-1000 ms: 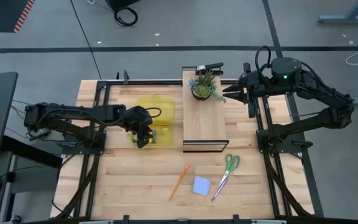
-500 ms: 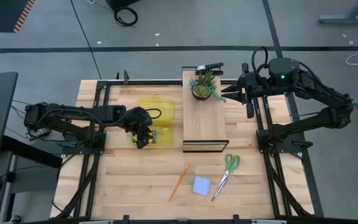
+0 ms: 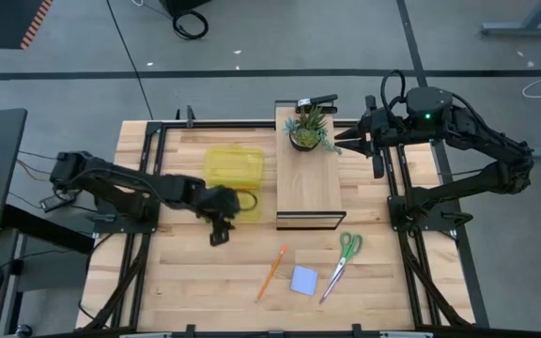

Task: Pack school essentials
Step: Put the pencil into the supply box

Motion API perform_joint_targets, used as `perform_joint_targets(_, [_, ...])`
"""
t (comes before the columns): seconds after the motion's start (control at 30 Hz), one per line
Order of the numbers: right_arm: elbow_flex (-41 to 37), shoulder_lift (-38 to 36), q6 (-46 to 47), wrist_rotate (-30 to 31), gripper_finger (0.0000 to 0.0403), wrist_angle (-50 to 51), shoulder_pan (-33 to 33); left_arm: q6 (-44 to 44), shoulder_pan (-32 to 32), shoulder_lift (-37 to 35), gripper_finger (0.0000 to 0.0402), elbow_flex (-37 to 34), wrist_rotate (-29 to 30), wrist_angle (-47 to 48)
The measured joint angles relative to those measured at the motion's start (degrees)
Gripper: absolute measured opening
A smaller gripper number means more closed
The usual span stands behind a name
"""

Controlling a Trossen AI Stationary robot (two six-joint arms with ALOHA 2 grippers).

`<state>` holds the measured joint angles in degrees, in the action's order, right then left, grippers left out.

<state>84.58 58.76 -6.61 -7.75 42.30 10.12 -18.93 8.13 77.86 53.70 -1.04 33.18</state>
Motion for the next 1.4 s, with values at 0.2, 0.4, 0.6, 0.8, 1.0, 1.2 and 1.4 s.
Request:
perform_joint_targets(0.2, [0.0, 0.0, 0.0, 0.0, 0.0074, 0.3, 0.0, -3.7, 5.8, 8.5, 0.0170, 5.7, 0.5, 0.0])
perform_joint_targets(0.4, [0.0, 0.0, 0.0, -1.0, 0.0074, 1.8, 0.0, -8.1, 10.8, 16.8, 0.0170, 13.1, 4.1, 0.2])
perform_joint_targets(0.6, [0.0, -0.1, -0.2, -4.6, 0.0074, 2.3, 0.0, -14.6, 14.5, 23.4, 0.0170, 20.1, 6.4, 3.0])
perform_joint_targets(0.8, [0.0, -0.4, -1.1, -6.5, 0.0074, 2.3, 0.0, -20.3, 17.6, 27.4, 0.0169, 25.7, 7.7, 5.5])
perform_joint_targets(1.0, [0.0, -1.0, -1.6, -7.7, 0.0074, 3.3, -0.2, -23.9, 19.6, 32.0, 0.0169, 33.6, 9.4, 11.1])
perform_joint_targets(1.2, [0.0, -1.2, -1.6, -7.8, 0.0074, 4.0, -0.2, -28.8, 20.2, 35.7, 0.0169, 38.4, 10.5, 15.3])
perform_joint_targets(1.4, [0.0, -1.2, -1.8, -8.6, 0.0074, 4.9, -0.2, -37.9, 20.1, 37.2, 0.0169, 38.7, 13.8, 13.1])
